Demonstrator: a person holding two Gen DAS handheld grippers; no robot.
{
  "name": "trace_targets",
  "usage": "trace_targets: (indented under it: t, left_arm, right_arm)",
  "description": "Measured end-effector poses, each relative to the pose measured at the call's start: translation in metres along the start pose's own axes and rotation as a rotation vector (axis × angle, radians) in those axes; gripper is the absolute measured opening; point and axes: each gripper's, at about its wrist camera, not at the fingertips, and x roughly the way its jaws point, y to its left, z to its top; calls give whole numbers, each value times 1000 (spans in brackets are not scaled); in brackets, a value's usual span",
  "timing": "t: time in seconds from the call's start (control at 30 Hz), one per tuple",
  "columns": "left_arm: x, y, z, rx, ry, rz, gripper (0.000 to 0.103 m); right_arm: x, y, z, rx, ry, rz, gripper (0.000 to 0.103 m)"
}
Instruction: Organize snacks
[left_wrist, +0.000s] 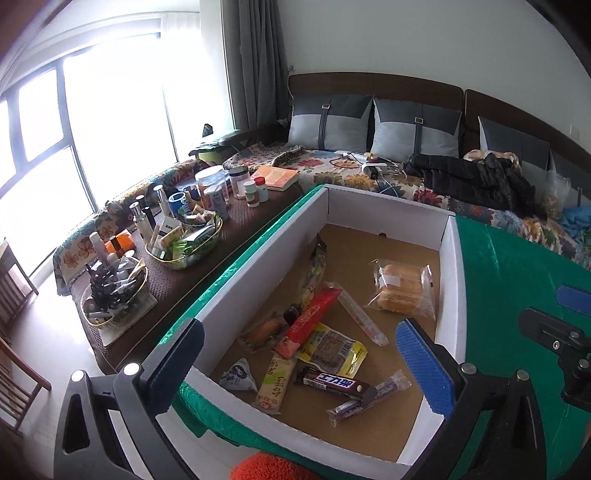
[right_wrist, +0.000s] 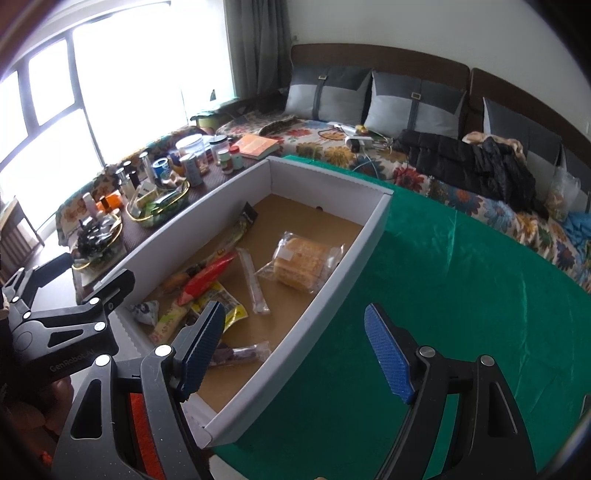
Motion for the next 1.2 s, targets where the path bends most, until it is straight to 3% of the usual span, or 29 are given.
trace_targets:
  t: [0.4, 0.67, 1.2]
  left_arm:
    - [-4, 3, 0, 31, 12, 42, 103]
    - [2, 15, -3, -10, 33, 4, 103]
    - [6, 21, -3, -28, 40, 11, 103]
  right_arm:
    - [-2, 19, 1, -45, -13, -3, 81]
    - [4, 24, 0, -60, -1, -7, 81]
    - [12, 38, -1, -92, 24, -2, 81]
